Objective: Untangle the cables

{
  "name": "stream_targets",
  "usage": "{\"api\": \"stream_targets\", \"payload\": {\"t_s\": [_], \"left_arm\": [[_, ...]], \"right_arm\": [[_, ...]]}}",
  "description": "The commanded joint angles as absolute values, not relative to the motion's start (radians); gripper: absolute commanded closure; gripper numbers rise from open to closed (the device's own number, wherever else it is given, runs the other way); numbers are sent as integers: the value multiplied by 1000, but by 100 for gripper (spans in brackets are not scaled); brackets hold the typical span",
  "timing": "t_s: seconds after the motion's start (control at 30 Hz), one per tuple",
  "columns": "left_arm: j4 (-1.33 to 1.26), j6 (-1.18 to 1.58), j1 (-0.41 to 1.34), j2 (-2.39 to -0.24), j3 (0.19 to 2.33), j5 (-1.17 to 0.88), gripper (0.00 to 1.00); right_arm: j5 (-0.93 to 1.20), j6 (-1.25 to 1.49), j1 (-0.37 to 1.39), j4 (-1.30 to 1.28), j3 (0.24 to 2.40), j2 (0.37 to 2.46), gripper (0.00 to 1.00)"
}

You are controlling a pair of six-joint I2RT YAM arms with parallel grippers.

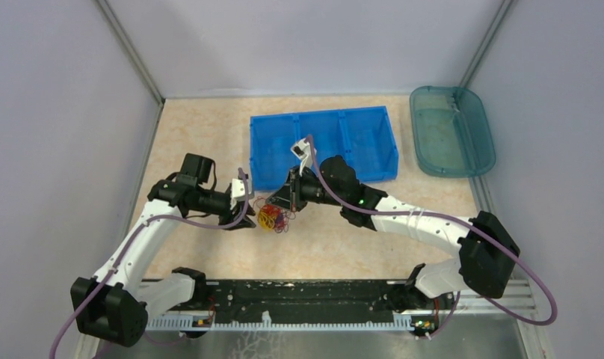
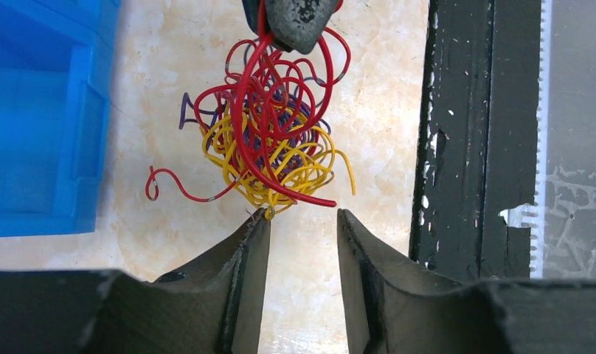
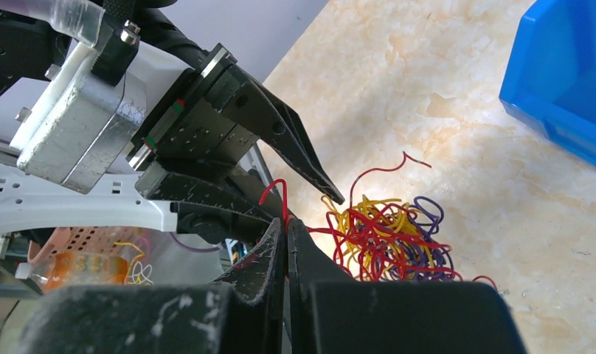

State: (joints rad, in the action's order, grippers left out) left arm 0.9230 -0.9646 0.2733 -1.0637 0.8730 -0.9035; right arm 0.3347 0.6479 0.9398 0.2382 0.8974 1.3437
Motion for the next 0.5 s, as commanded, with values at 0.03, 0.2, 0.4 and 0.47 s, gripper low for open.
{"api": "stream_targets", "payload": {"t_s": [0.03, 0.2, 0.4, 0.47], "left_arm": [[893, -990, 275, -1053, 892, -931, 61], [855, -963, 276, -1053, 890, -933, 79], [817, -924, 276, -1053, 886, -934, 73], [815, -926, 276, -1053, 884, -935, 69]], "right_arm": [[360, 643, 942, 275, 941, 1322, 100], [364, 645, 943, 260, 954, 1326, 100], [379, 651, 942, 255, 960, 1333, 100], [391, 652, 942, 256, 959, 1335, 100]]}}
